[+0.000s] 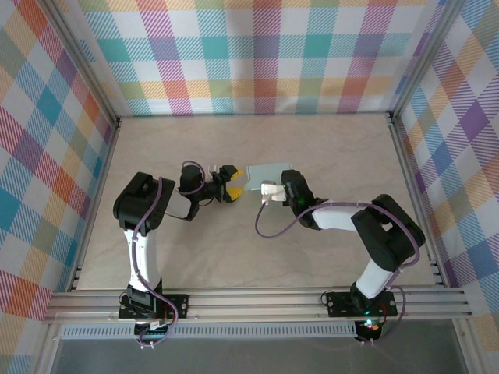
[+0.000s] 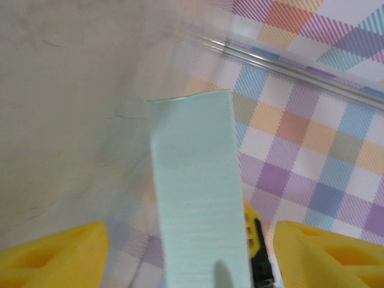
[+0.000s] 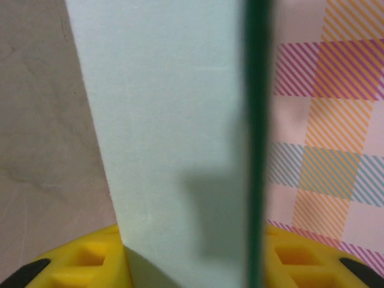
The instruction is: Fold the paper box
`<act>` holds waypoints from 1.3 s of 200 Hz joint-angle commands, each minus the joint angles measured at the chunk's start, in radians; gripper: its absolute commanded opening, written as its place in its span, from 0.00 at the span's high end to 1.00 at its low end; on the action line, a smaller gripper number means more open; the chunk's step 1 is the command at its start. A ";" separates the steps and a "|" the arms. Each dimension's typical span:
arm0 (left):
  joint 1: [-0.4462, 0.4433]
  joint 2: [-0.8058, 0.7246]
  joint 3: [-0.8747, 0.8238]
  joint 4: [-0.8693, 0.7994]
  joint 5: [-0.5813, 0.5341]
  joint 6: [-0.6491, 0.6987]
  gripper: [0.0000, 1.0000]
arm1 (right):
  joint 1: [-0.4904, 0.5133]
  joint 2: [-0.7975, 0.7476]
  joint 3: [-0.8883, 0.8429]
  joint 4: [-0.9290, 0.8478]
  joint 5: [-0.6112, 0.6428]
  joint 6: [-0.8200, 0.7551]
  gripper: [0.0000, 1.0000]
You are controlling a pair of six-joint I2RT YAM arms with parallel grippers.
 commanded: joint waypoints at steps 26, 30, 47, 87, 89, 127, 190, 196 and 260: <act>0.060 -0.280 -0.019 -0.422 -0.153 0.560 0.23 | -0.018 -0.107 0.083 -0.260 -0.098 0.169 0.64; 0.060 -0.310 -0.010 -0.503 -0.178 0.633 0.24 | -0.020 -0.115 0.090 -0.295 -0.113 0.186 0.64; 0.046 -0.427 0.015 -0.705 -0.302 0.927 0.24 | -0.028 -0.155 0.137 -0.465 -0.207 0.260 0.64; 0.036 -0.621 -0.054 -0.732 -0.470 1.325 0.19 | -0.050 -0.203 0.270 -0.836 -0.418 0.370 0.65; 0.036 -0.629 -0.059 -0.721 -0.469 1.335 0.19 | -0.052 -0.204 0.279 -0.849 -0.428 0.376 0.65; 0.036 -0.707 -0.029 -0.774 -0.431 1.505 0.14 | -0.074 -0.221 0.375 -1.087 -0.544 0.409 0.65; 0.005 -0.715 -0.060 -0.808 -0.206 1.775 0.00 | -0.115 -0.218 0.472 -1.342 -0.602 0.402 0.68; -0.012 -0.713 -0.063 -0.830 -0.185 1.825 0.00 | -0.116 -0.214 0.482 -1.367 -0.600 0.400 0.68; -0.114 -0.672 -0.030 -1.066 0.076 2.149 0.00 | -0.119 -0.165 0.556 -1.553 -0.648 0.387 0.68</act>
